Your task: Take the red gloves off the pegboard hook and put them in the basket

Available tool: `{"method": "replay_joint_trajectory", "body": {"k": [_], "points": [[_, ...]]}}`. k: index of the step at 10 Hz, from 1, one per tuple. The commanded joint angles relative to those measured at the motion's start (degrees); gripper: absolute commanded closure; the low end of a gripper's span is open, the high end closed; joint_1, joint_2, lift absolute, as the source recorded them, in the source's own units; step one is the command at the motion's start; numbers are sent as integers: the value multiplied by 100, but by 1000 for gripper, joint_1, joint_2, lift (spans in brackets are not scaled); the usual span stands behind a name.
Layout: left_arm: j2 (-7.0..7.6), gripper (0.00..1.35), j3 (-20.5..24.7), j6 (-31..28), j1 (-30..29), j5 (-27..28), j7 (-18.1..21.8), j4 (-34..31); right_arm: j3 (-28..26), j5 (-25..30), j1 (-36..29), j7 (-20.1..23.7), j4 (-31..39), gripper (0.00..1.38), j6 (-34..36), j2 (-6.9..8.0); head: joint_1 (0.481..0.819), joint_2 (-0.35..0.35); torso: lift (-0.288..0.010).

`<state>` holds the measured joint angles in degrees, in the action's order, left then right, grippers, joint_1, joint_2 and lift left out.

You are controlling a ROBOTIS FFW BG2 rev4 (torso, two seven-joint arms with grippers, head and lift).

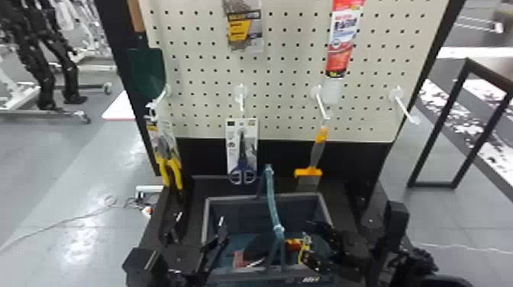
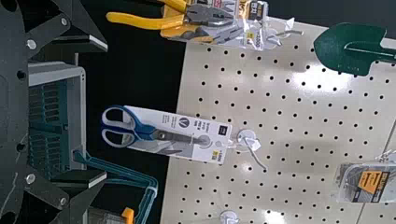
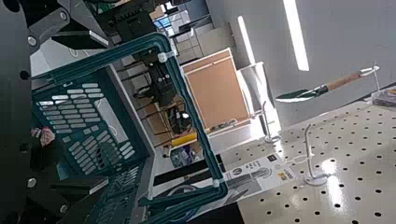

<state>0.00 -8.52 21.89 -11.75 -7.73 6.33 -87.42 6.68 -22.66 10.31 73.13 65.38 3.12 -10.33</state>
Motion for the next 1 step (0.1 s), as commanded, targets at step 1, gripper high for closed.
{"method": "replay_joint_trajectory", "body": {"k": [1], "points": [[-15,320,0,-9,-2,0,0,-12,0,-27,-12,-9,1,257,-22,-4,549,0,-100]]}}
